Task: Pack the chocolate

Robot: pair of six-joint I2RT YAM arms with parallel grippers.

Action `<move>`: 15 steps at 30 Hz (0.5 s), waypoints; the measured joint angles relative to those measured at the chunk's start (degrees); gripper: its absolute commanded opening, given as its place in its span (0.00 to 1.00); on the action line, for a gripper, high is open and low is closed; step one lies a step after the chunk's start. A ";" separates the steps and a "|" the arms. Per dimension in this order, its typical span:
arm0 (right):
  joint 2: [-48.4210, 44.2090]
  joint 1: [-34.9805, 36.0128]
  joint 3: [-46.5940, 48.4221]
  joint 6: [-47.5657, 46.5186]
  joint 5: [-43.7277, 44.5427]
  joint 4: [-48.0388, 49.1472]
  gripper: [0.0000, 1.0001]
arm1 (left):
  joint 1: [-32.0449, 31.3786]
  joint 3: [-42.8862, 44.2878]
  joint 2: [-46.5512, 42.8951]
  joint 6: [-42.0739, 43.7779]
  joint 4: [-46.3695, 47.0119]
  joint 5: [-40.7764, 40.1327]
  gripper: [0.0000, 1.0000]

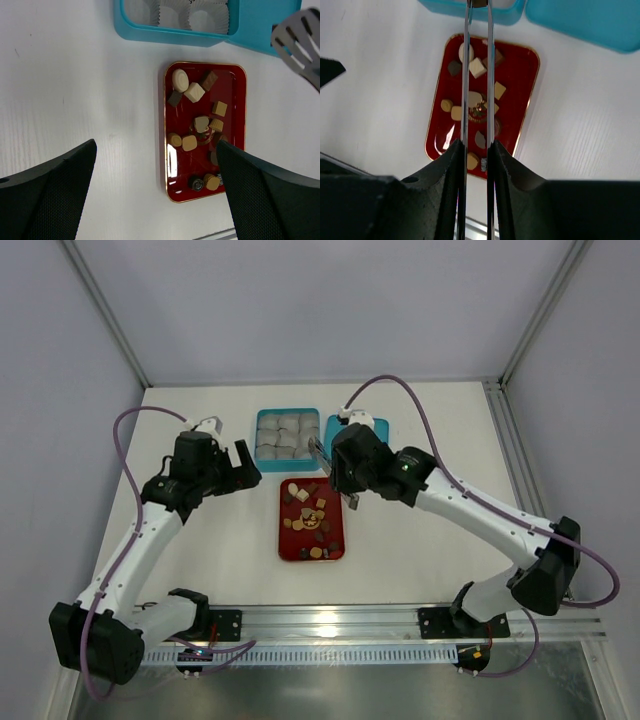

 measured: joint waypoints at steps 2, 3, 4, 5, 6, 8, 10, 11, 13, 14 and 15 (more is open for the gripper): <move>3.61 -1.68 3.63 -2.16 -0.26 2.51 0.17 | 0.00 0.00 -0.24 0.00 -0.02 -0.33 1.00; 5.81 -2.73 5.79 -3.30 -0.66 3.56 0.17 | 0.00 0.00 -0.35 0.00 -0.02 -0.46 1.00; 8.24 -3.63 7.96 -4.33 -1.01 4.90 0.17 | 0.00 0.00 -0.46 0.00 -0.02 -0.57 1.00; 10.60 -4.46 9.94 -5.20 -1.25 6.32 0.17 | 0.00 0.00 -0.55 0.00 -0.02 -0.76 1.00; 13.00 -5.16 11.89 -6.03 -1.73 7.76 0.17 | 0.00 0.00 -0.61 0.02 0.00 -0.94 1.00; 18.05 -6.32 15.72 -7.48 -2.54 9.70 0.17 | 0.00 0.00 -0.74 0.00 -0.02 -1.36 1.00; 22.38 -7.15 18.78 -8.52 -3.13 11.21 0.17 | 0.00 0.00 -0.90 0.00 -0.04 -1.66 1.00; 24.65 -7.43 20.24 -9.09 -3.48 12.09 0.17 | 0.00 0.00 -0.98 0.00 -0.04 -1.86 1.00; 28.87 -7.76 23.28 -9.90 -4.28 13.16 0.17 | 0.02 0.00 -1.11 0.00 -0.02 -2.03 1.00; 30.77 -7.80 24.81 -10.34 -4.68 13.60 0.17 | 0.02 0.00 -1.16 0.00 -0.02 -2.10 1.00; 32.65 -7.80 26.18 -10.69 -5.14 13.92 0.17 | 0.02 0.00 -1.16 0.00 -0.02 -2.23 1.00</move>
